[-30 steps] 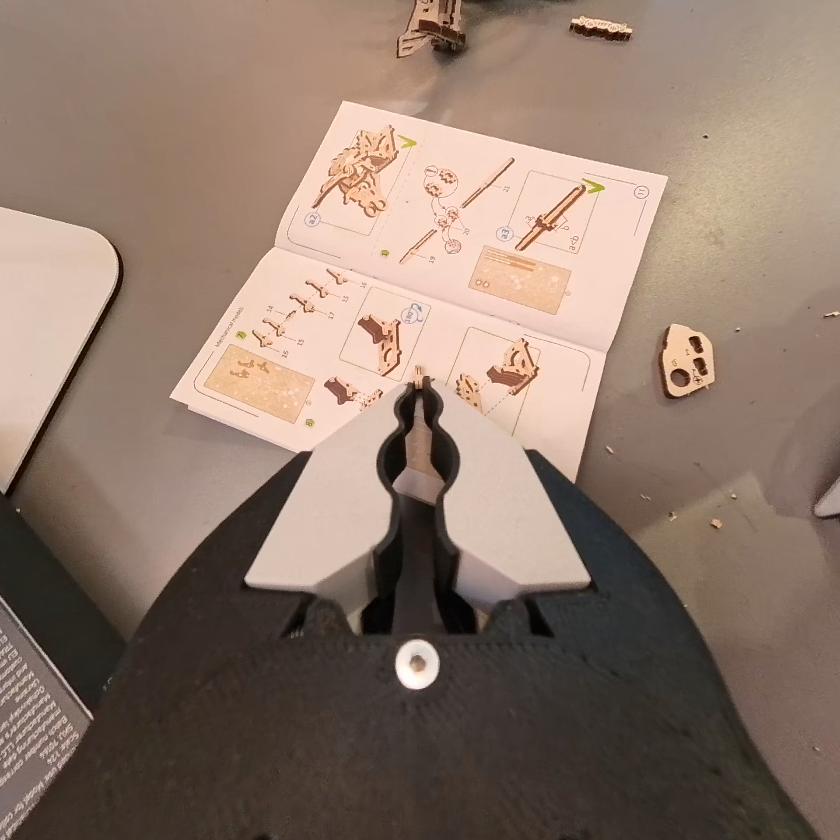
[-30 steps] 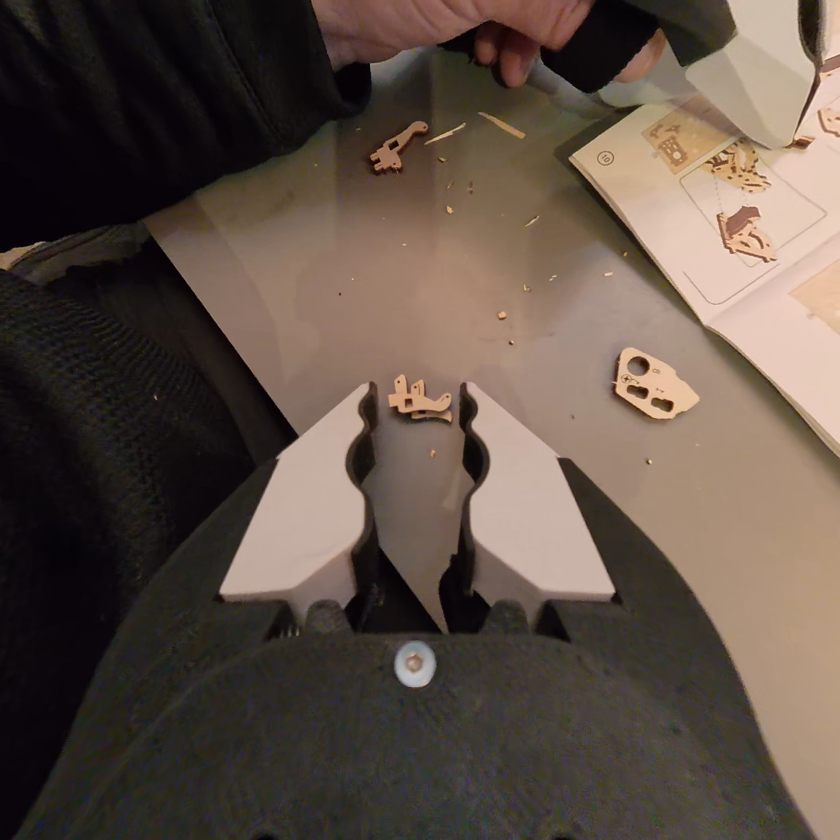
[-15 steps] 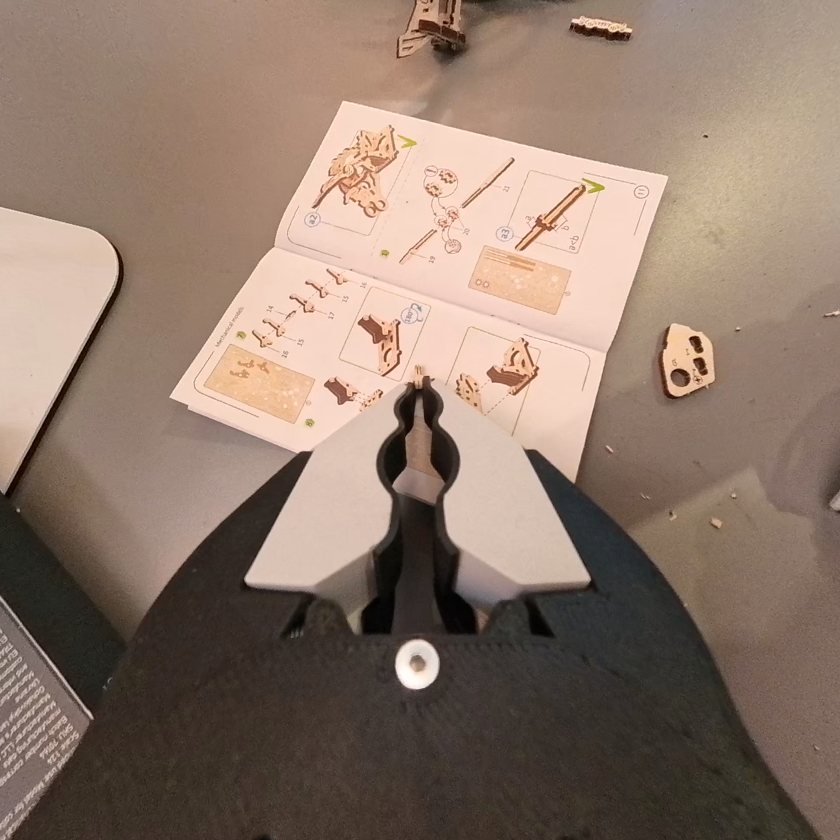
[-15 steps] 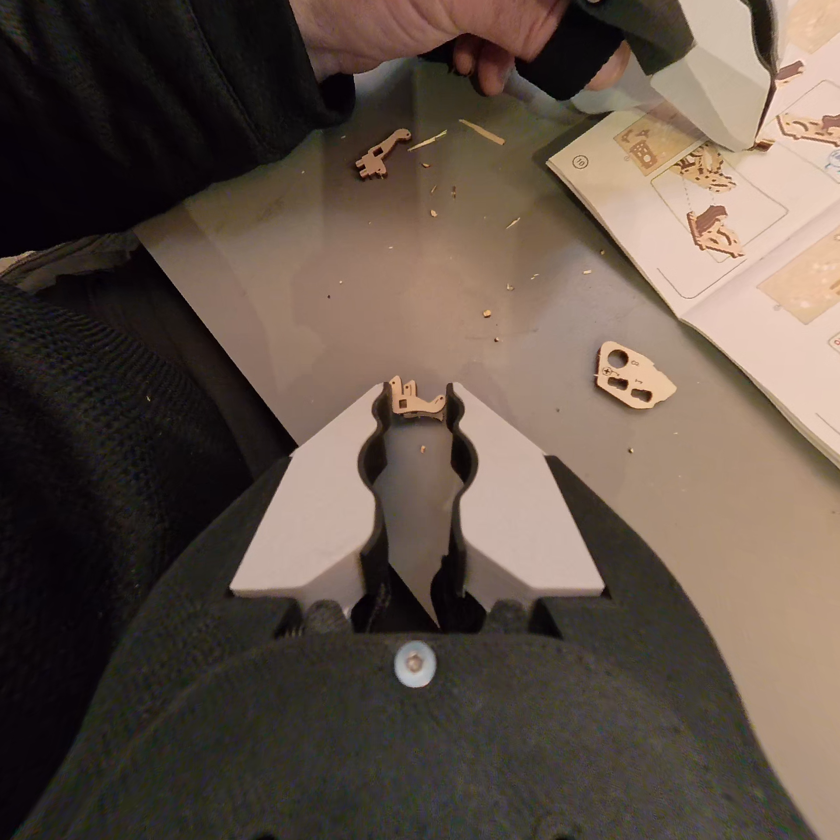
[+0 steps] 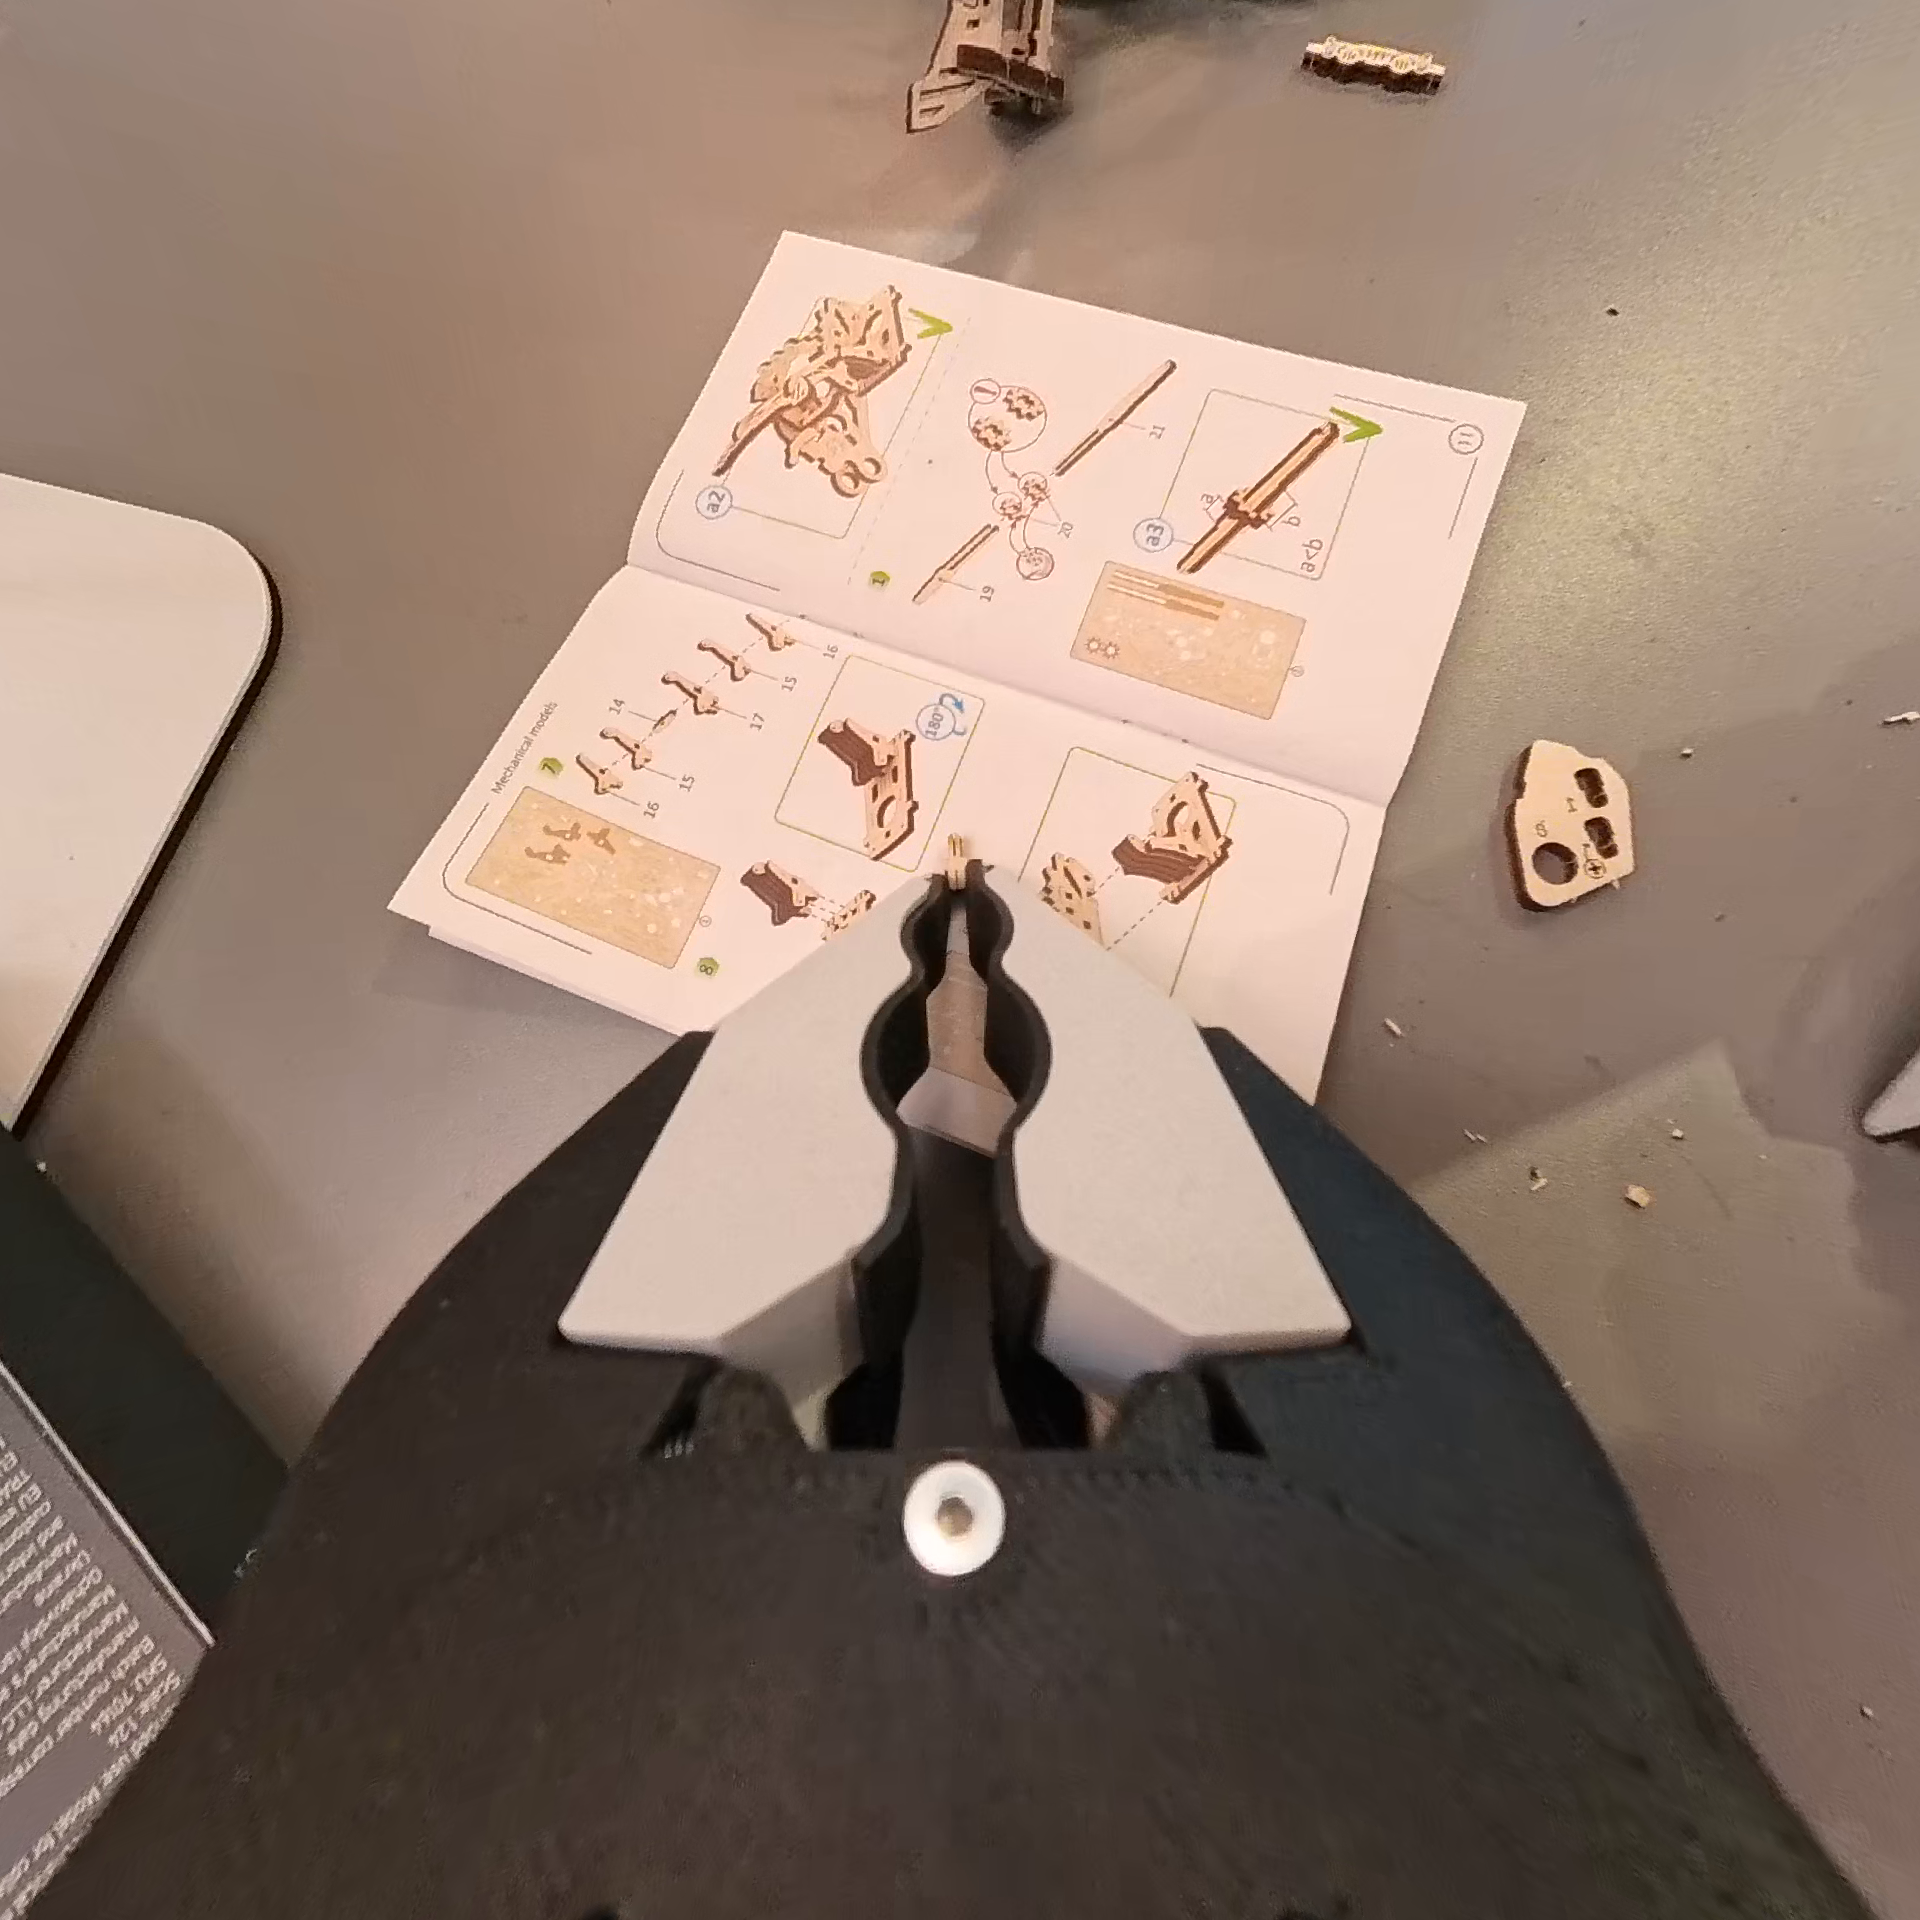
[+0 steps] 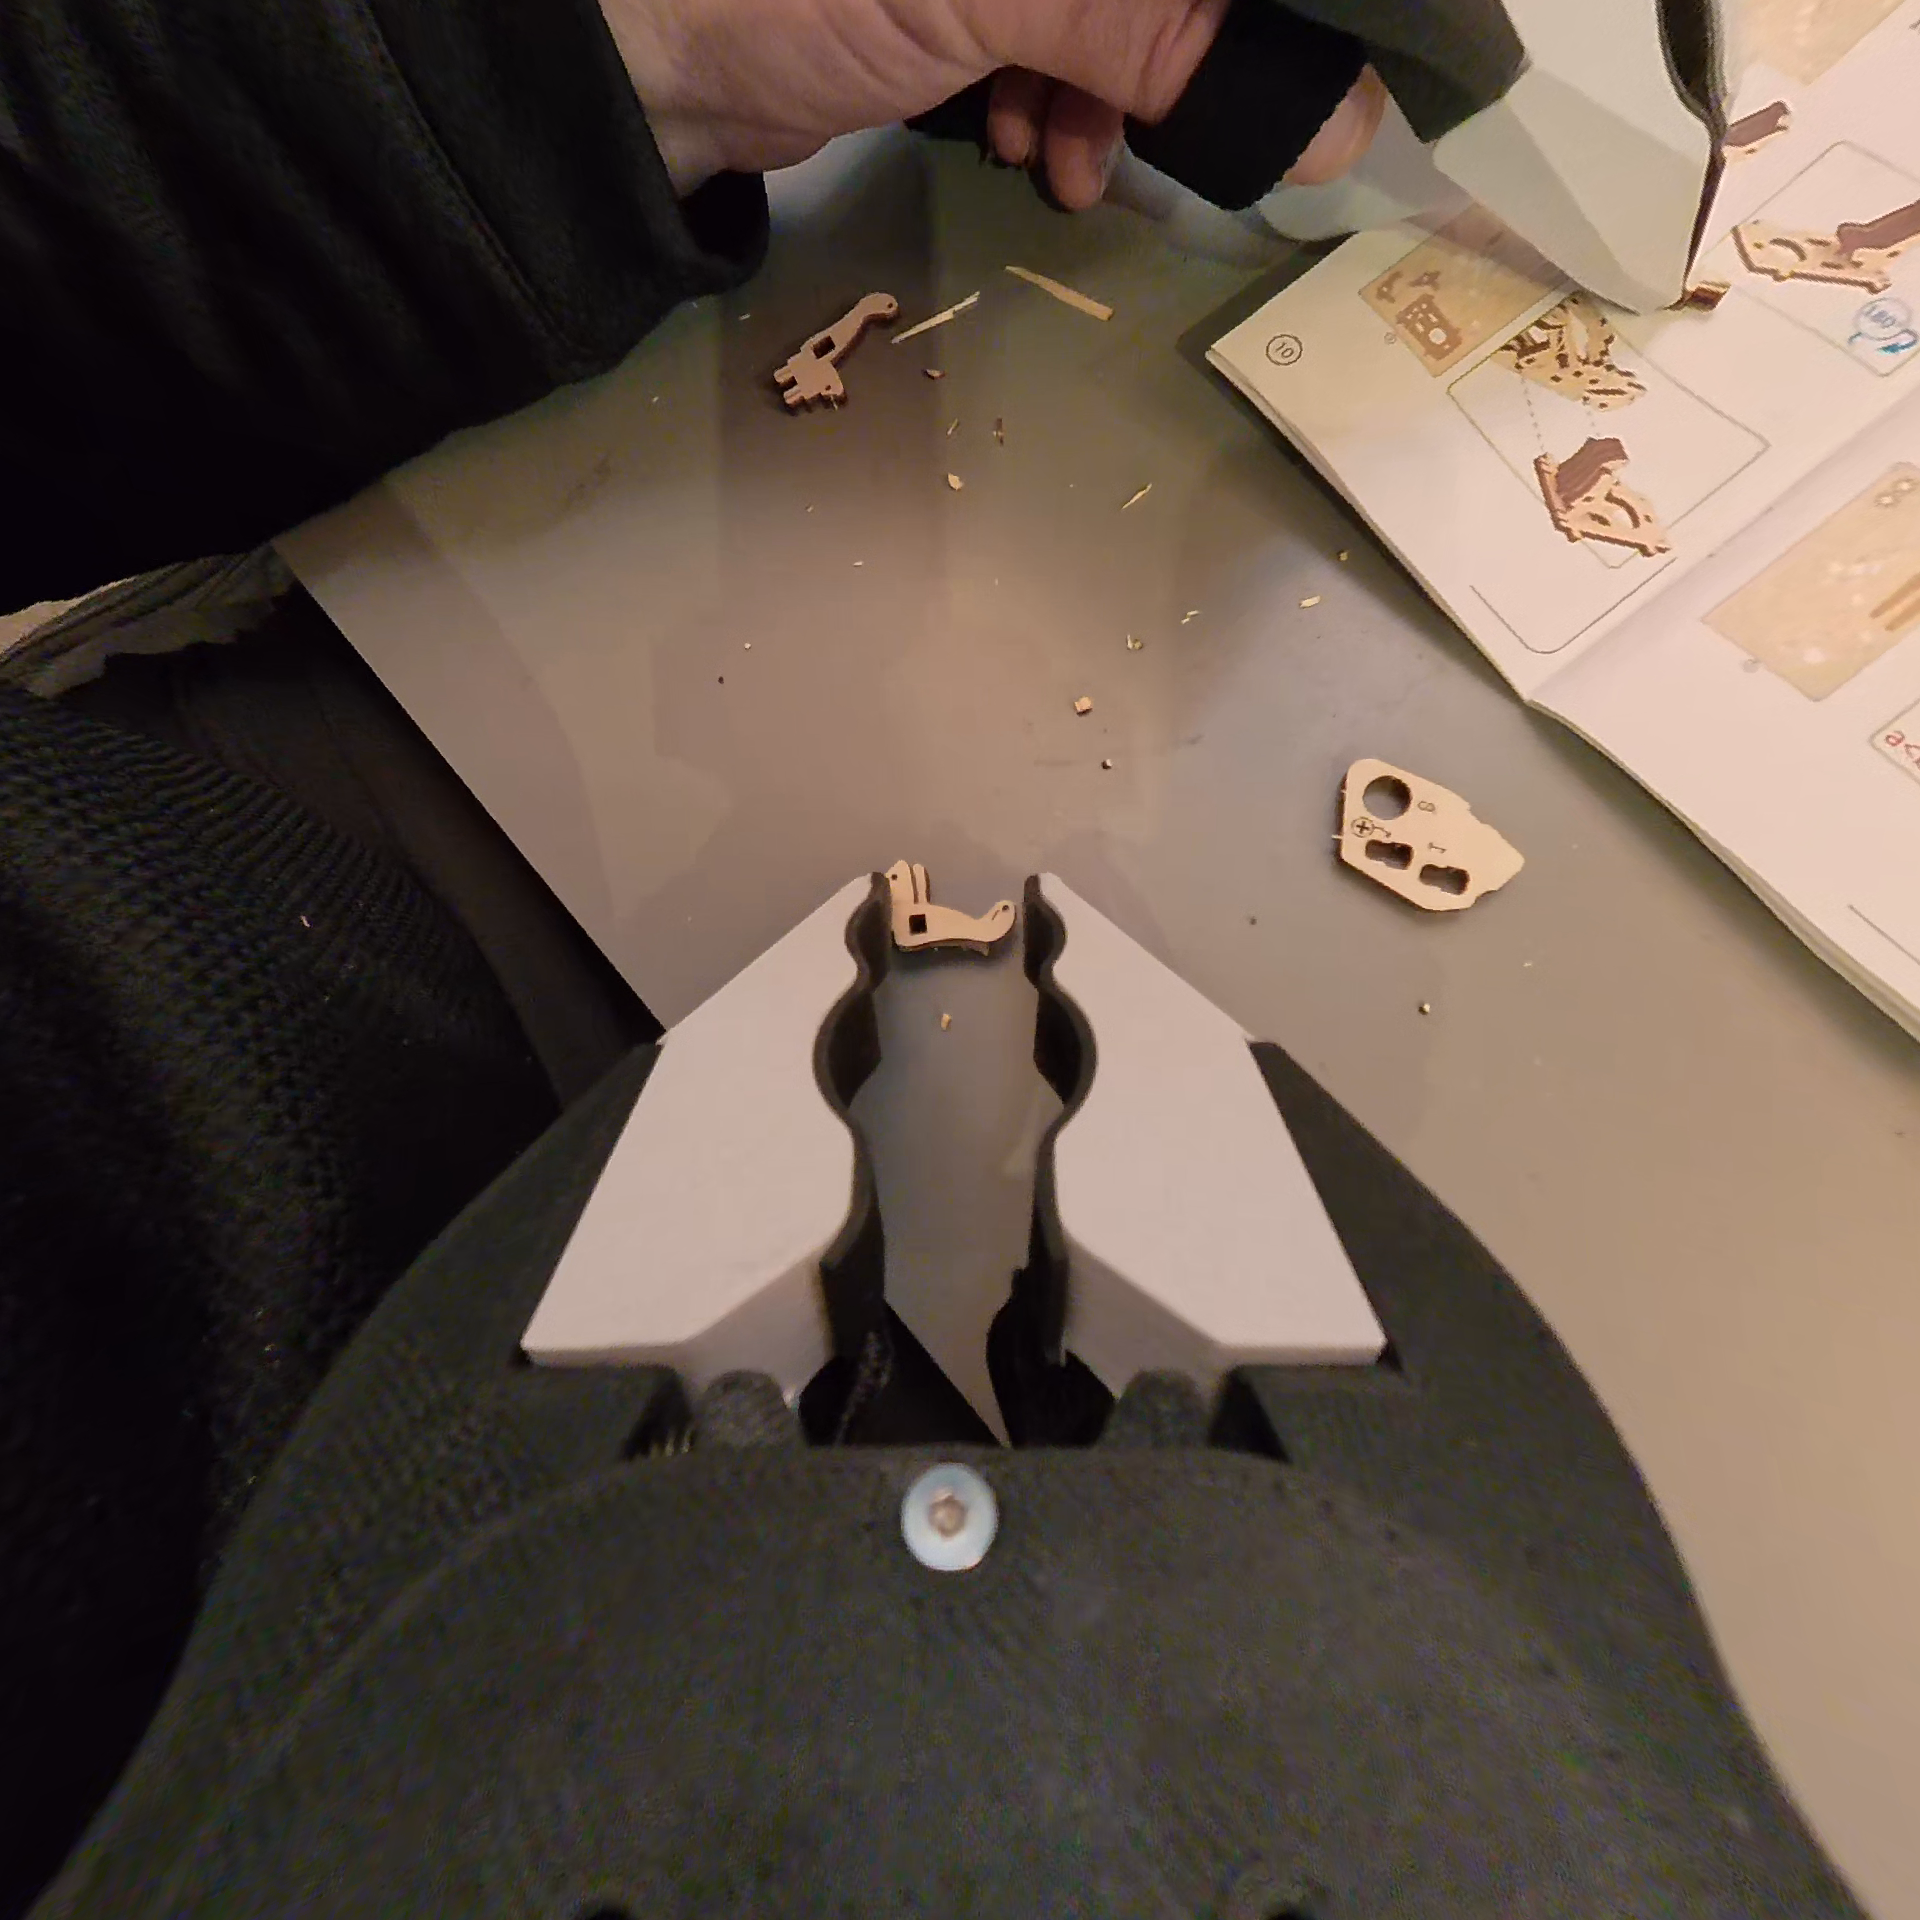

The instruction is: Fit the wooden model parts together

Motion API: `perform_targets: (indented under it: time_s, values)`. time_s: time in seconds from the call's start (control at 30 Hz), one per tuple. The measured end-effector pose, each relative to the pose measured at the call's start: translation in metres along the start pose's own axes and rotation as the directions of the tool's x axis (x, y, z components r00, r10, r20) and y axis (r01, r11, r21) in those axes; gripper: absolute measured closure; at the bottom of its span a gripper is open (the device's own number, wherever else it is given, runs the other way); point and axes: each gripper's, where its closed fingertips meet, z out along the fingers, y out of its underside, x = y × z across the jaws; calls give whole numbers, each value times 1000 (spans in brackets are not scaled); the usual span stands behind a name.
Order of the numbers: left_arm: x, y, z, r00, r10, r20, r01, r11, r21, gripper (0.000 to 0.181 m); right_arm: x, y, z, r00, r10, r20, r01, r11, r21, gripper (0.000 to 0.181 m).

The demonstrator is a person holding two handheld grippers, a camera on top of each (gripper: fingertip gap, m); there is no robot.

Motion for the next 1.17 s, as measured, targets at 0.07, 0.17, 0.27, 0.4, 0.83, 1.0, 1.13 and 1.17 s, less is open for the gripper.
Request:
perform_targets:
  time_s: [0.07, 0.17, 0.27, 0.4, 0.83, 1.0, 1.13, 1.17]
  values:
    - [0, 0, 0, 1000, 0, 0, 0, 1000, 0, 180, 0, 0, 0, 1000, 4, 0, -4, 1000, 2, 159]
    - [0, 0, 0, 1000, 1, 1, -1, 1000, 0, 180, 0, -1, -1, 1000, 6, -2, -6, 1000, 6, 157]
    - [0, 0, 0, 1000, 2, 1, -2, 1000, 1, 180, 1, -1, -3, 1000, 8, -7, -8, 1000, 12, 154]
    - [0, -1, 0, 1000, -1, -1, 1, 1000, 5, 180, 3, -3, -8, 1000, 17, -9, -17, 999, 27, 153]
    - [1, -4, -2, 1000, 4, -6, -4, 1000, 28, 180, 16, -10, -21, 999, 37, -21, -35, 997, 74, 151]
    - [2, -6, -3, 1000, 10, -8, -9, 999, 44, 180, 32, -23, -31, 999, 19, -33, -15, 995, 95, 150]
    - [3, -10, -5, 1000, 18, -10, -17, 997, 69, 180, 51, -35, -37, 999, 18, -38, -14, 993, 118, 151]
    - [3, -11, -6, 1000, 20, -9, -19, 997, 76, 180, 56, -38, -37, 999, 21, -39, -16, 992, 126, 151]
